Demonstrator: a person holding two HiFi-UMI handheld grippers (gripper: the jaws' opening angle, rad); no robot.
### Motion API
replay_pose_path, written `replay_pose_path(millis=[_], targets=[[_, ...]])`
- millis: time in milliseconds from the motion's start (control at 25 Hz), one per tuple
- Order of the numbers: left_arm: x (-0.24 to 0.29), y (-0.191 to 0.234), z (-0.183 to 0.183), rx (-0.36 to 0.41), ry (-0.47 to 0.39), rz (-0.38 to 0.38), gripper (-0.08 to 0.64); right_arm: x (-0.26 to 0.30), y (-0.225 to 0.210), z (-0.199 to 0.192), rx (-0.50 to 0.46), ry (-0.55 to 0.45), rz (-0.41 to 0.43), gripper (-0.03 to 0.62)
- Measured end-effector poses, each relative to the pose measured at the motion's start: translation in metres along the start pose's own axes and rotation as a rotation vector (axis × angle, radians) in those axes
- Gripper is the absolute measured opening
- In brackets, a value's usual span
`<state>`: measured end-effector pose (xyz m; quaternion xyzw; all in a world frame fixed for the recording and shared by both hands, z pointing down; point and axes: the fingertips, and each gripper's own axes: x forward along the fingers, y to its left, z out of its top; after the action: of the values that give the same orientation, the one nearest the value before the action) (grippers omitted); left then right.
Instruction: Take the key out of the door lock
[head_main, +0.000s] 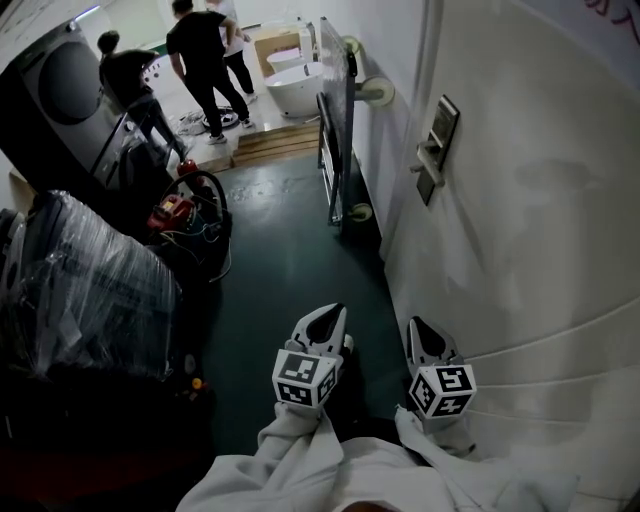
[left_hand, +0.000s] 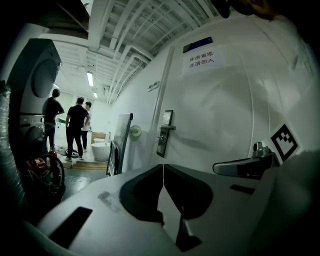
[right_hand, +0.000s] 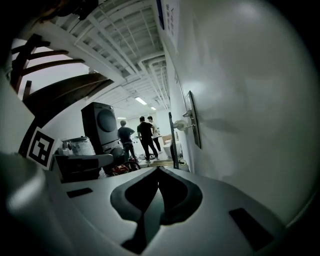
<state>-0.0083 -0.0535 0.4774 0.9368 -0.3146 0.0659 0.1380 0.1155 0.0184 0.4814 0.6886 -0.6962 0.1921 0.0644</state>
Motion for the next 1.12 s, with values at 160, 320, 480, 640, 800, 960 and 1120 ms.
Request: replay_pose_path(millis=[160,320,480,640,800,960,1120], targets=[[0.037,0.028,0.021,0.015,0.003,-0.030,0.017,0.039,-0.006,0.022,0.013,-0.008,-0.025,0.052],[0.072,0.050,0.037,0.022,0.011,-0.057,0.017,0.075,-0.017,0.042,0.020,-0.016,-0.049,0.052],[0.104,0.073,0.048,0.014,0.015,-0.062,0.017,0.108,-0.028,0.057,0.020,-0.012,-0.063,0.052],[0.137,0.094,0.054,0.010,0.028,-0.078,0.017,0.137,-0.044,0.069,0.025,-0.009,-0.094,0.052],[0.172,0.109,0.062,0.012,0.035,-0.112,0.017,0.164,-0.060,0.081,0.033,-0.015,-0.126,0.052],[0.201,0.119,0.072,0.020,0.035,-0.149,0.017,0.183,-0.072,0.094,0.037,-0.026,-0.161,0.052],[0.222,0.126,0.080,0.029,0.036,-0.182,0.017,0.196,-0.082,0.105,0.043,-0.039,-0.194,0.052]])
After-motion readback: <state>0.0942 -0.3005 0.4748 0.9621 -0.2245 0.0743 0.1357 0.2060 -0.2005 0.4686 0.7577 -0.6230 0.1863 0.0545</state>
